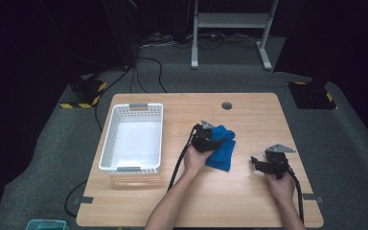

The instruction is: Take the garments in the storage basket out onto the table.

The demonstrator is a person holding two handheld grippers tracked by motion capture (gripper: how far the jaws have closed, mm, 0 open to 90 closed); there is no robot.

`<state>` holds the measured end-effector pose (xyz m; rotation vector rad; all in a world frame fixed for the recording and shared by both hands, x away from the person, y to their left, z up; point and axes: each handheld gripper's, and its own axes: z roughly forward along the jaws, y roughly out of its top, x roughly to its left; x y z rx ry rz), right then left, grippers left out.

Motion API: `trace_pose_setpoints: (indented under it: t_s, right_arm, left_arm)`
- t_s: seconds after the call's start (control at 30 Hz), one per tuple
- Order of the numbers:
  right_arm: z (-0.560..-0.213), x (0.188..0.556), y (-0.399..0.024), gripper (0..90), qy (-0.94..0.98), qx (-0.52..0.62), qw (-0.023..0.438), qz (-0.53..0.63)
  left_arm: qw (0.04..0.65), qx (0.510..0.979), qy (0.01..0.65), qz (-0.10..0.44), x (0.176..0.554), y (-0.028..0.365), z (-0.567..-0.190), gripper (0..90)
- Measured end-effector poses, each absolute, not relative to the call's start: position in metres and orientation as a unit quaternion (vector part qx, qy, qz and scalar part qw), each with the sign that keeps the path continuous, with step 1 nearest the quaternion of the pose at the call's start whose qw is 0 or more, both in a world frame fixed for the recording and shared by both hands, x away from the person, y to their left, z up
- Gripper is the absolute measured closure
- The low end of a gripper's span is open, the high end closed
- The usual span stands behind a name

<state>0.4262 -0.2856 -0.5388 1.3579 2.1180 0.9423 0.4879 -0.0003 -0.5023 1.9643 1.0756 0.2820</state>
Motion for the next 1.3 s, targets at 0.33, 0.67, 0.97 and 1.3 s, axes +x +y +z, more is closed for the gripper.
trace_pose_setpoints:
  t_s: [0.33,0.67,0.97,1.3]
  right_arm:
    - [-0.539,0.426,-0.286,30.4,0.768,0.492,0.226,0.342]
    - [-0.539,0.426,-0.286,30.4,0.768,0.492,0.226,0.342]
    - [-0.539,0.426,-0.286,30.4,0.768,0.492,0.226,0.342]
    - [-0.539,0.426,-0.286,30.3,0.768,0.492,0.226,0.342]
  left_arm:
    - [0.446,0.777,0.428,0.122,0.485,0.005,-0.494,38.9]
    - [0.456,0.771,0.424,0.136,0.480,0.013,-0.483,39.3]
    - [0.468,0.762,0.423,0.147,0.474,0.022,-0.473,40.4]
    - [0.478,0.750,0.431,0.152,0.468,0.032,-0.469,41.6]
